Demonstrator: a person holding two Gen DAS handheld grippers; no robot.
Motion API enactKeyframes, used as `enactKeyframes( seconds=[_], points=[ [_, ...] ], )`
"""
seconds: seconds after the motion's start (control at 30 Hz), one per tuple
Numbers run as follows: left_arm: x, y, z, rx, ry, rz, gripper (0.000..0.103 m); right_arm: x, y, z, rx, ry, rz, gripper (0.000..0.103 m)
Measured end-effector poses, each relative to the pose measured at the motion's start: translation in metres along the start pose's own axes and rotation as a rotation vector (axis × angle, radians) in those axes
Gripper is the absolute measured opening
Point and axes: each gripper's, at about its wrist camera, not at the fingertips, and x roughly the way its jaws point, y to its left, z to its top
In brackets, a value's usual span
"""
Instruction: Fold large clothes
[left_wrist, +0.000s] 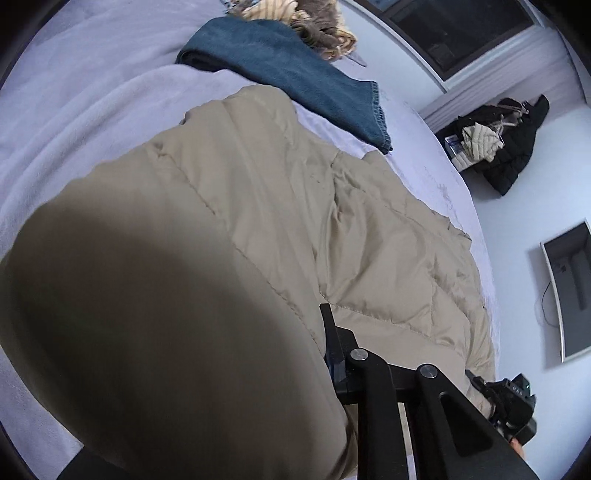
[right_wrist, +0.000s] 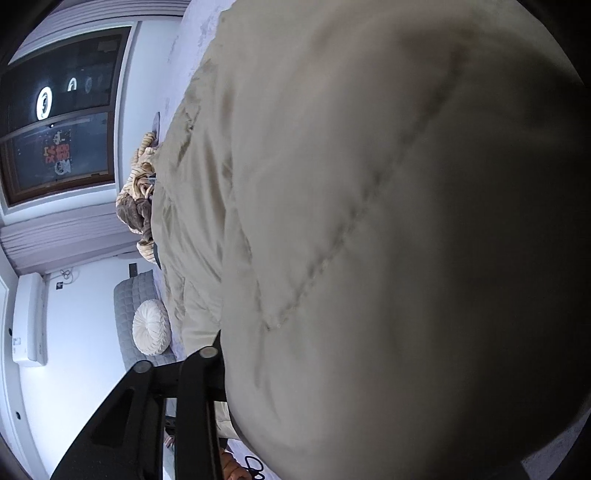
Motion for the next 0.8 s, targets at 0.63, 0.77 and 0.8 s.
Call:
enactKeyframes(
  seconds=[0.63, 0.77, 0.8],
  points=[
    [-0.131, 0.01, -0.136, 0.107, 0.006, 0.035, 0.023, -0.093, -0.027, -0.093, -0.072, 0.11, -0.021, 0.025],
    [-0.154, 0.022, -0.179, 0.069, 0.058, 0.051, 0.023, -0.119, -0.043, -0.117, -0.064, 0.15, -0.036, 0.025],
    [-0.157, 0.026, -0.189, 0.053, 0.072, 0.062, 0.023, -0.126, -0.049, -0.123, -0.063, 0.158, -0.039, 0.025]
  ],
)
